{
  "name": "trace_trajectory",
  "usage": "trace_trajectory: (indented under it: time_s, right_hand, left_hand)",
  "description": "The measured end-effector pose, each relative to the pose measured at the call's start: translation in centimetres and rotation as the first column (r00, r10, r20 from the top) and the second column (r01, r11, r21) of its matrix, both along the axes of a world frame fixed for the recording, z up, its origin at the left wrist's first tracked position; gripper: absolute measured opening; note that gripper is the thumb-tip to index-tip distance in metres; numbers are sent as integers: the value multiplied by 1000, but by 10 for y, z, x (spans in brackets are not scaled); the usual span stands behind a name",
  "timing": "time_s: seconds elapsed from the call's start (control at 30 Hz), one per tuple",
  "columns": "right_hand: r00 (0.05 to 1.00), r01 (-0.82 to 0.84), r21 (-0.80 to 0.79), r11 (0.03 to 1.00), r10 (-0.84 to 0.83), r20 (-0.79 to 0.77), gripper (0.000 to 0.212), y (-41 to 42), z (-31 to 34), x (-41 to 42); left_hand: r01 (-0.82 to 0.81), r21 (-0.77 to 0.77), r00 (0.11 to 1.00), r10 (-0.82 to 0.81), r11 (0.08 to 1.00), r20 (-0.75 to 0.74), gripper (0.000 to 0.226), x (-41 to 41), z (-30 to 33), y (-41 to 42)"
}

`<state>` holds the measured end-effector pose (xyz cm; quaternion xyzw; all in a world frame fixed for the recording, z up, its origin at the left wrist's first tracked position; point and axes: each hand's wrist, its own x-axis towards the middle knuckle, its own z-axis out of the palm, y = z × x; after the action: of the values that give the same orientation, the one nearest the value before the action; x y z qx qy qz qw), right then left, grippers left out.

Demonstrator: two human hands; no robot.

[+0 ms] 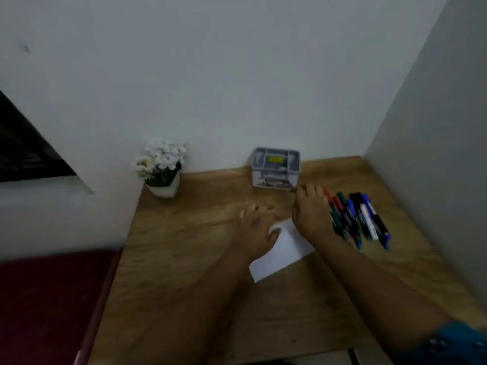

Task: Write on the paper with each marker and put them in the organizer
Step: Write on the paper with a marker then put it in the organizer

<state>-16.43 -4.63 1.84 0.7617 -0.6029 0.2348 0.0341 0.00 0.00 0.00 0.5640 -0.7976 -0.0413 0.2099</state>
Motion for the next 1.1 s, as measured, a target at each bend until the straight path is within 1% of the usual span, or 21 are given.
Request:
trace_trajectory:
  time_s: [0.03,0.07,0.1,0.13,0.17,0.23,0.3,0.33,0.37,0.43,0.5,0.53,0.6,0.67,0.73,0.83,0.9,0.97,1.0,1.07,1.1]
  right_hand:
    - [998,48,37,998,-46,-39,20,0,-5,-7]
    - [992,98,59,993,-93,-79,20,0,-7,-15]
    - [985,141,79,987,-132,-110,20,-3,-13,-24]
    - [978,174,107,979,-159,-135,21,-6,-17,-34]
    - [974,199,140,970,-180,-135,23,-10,-22,-39]
    - [965,244,187,952,-219,-145,35,-17,-29,-43]
    - [959,273,196,942,-250,-134,43,-23,-39,-44]
    - [955,287,190,939,-265,-133,43,-26,-44,-43]
    - [952,299,169,939,-279,-128,41,-28,-47,-41]
    - [953,299,139,944,-286,-104,29,-31,-53,-40]
    - [950,312,165,936,-310,-42,14,-33,-48,-40]
    - [945,322,187,928,-327,-7,12,-36,-44,-40]
    - [942,312,215,926,-331,61,24,-38,-40,-42]
    - [949,285,190,939,-305,85,31,-34,-42,-45]
    - [959,265,187,946,-279,55,37,-34,-46,-43]
    - [949,273,121,954,-288,125,35,-31,-49,-45]
    - [941,317,91,944,-325,94,24,-32,-47,-47]
    - [934,348,82,934,-353,50,21,-33,-48,-50]
    - [939,343,69,937,-344,4,21,-34,-50,-50]
    - [947,304,34,952,-298,-117,23,-36,-55,-47]
    - [952,272,12,962,-268,-146,23,-36,-56,-45]
  left_hand:
    - [56,64,998,-55,996,-7,32,-1,-8,2]
    - [96,120,995,-95,988,-15,33,-3,-13,4]
    - [101,157,995,-101,982,-11,35,-3,-21,6]
    - [63,174,998,-62,983,-14,36,-2,-31,10]
    - [33,169,999,-32,985,-7,37,-3,-39,14]
    - [-30,99,1000,31,995,-5,38,-4,-49,26]
    - [-69,8,997,69,998,-17,39,-5,-56,36]
    - [-80,-29,997,79,996,-27,38,-4,-58,37]
    - [-82,-50,996,80,995,-39,38,-3,-59,37]
    - [-83,-45,995,81,995,-51,37,-2,-60,36]
    - [-86,-8,995,85,996,-41,38,2,-58,36]
    - [-87,16,996,87,996,-24,39,4,-57,34]
    - [-90,52,996,91,995,-13,40,5,-53,36]
    - [-89,30,989,92,996,-117,38,4,-48,42]
    - [-100,30,977,104,995,-187,33,6,-41,40]
    - [-111,-29,985,106,993,-140,25,4,-36,40]
    - [-126,-89,975,107,988,-194,23,2,-32,36]
    - [-157,-136,955,115,978,-273,23,0,-31,31]
    - [-167,-142,950,121,976,-286,24,-1,-30,28]
    - [-175,-145,957,134,974,-259,27,-1,-29,20]
    - [-168,-146,963,131,975,-234,29,-1,-28,16]
